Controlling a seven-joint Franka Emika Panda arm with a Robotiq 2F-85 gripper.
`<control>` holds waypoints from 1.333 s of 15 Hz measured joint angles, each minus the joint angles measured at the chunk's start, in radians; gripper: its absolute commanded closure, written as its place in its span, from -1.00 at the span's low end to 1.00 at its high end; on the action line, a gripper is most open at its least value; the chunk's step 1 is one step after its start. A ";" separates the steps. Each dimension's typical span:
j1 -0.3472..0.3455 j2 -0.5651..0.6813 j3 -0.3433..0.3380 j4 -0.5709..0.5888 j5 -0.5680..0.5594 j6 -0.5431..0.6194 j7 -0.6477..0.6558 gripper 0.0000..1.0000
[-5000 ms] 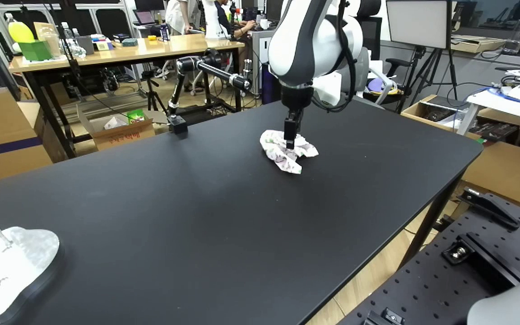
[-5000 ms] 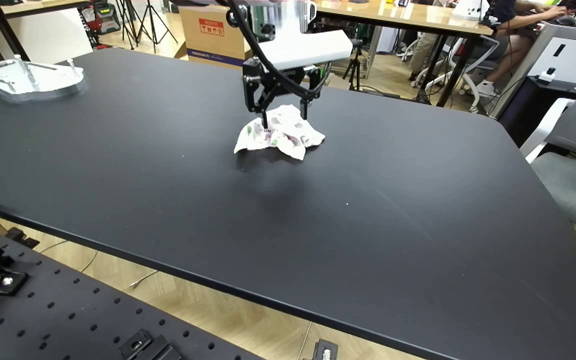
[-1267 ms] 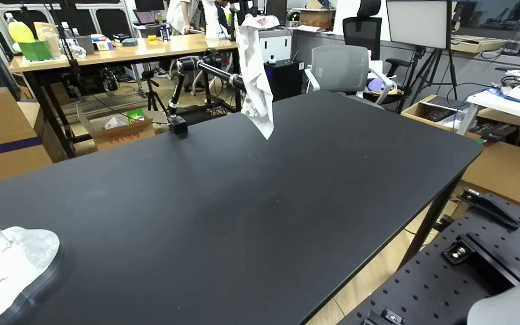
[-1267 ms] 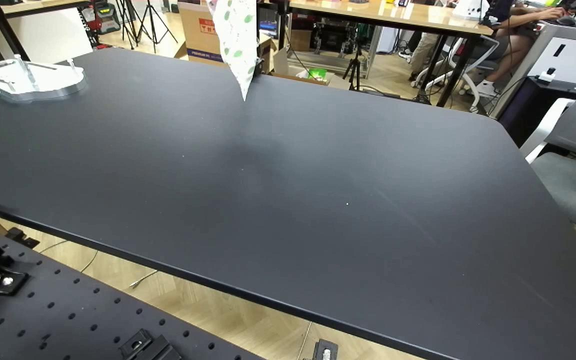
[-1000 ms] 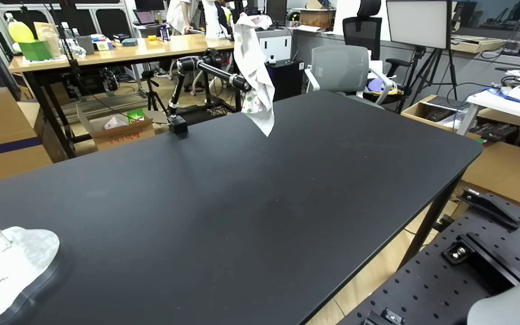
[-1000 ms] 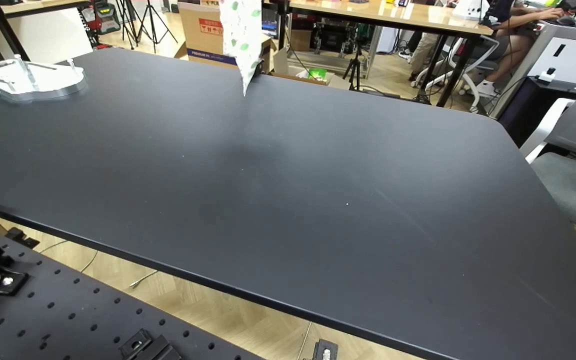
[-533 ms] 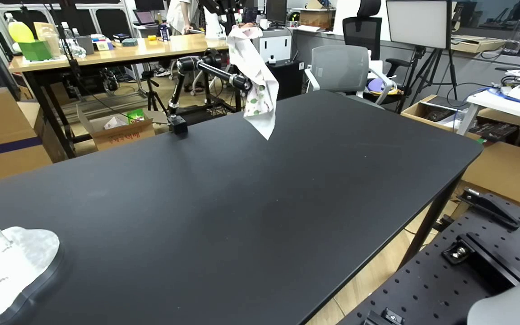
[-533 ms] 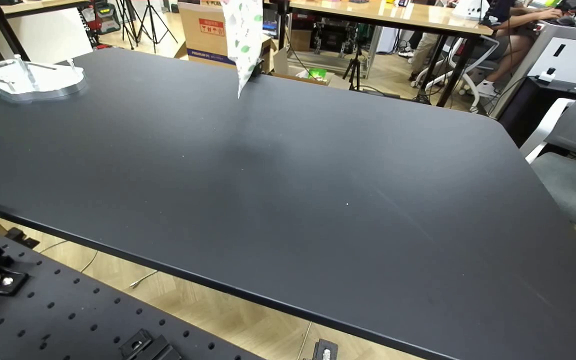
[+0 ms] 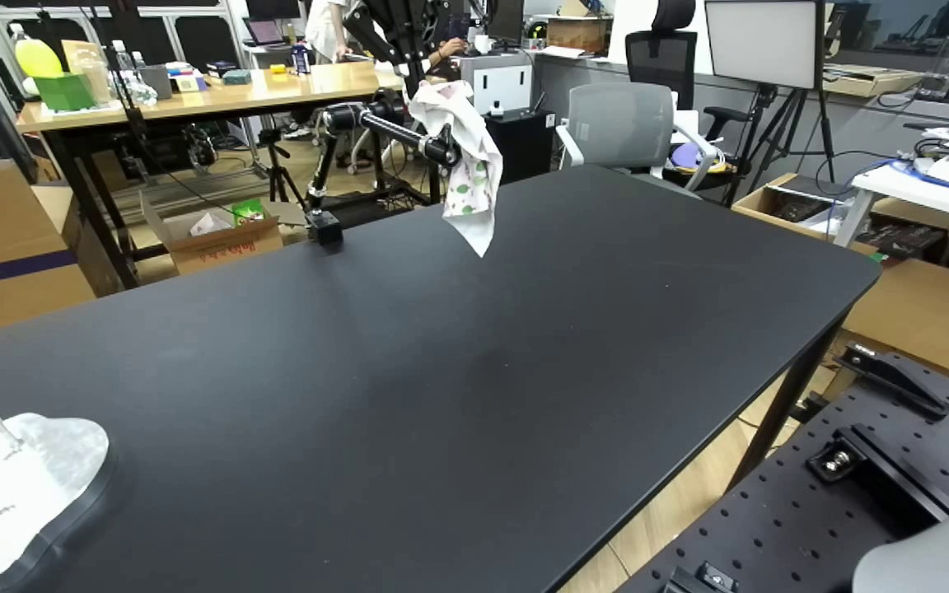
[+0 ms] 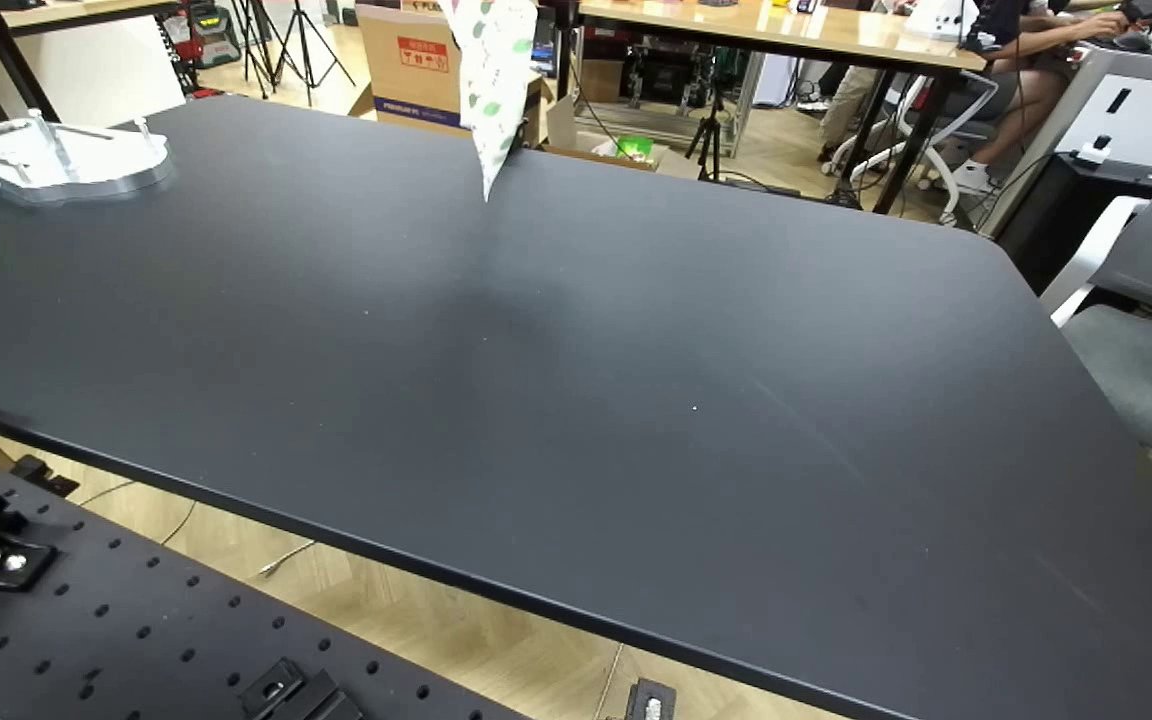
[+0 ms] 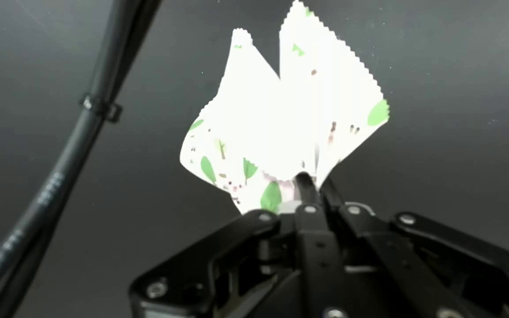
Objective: Hang the cloth on the stand
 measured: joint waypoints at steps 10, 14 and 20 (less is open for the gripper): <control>0.003 0.079 0.001 0.009 0.006 -0.030 -0.001 0.98; 0.018 0.100 0.014 0.010 0.030 -0.035 -0.001 0.98; 0.030 0.117 0.017 0.022 0.055 -0.045 -0.001 -0.12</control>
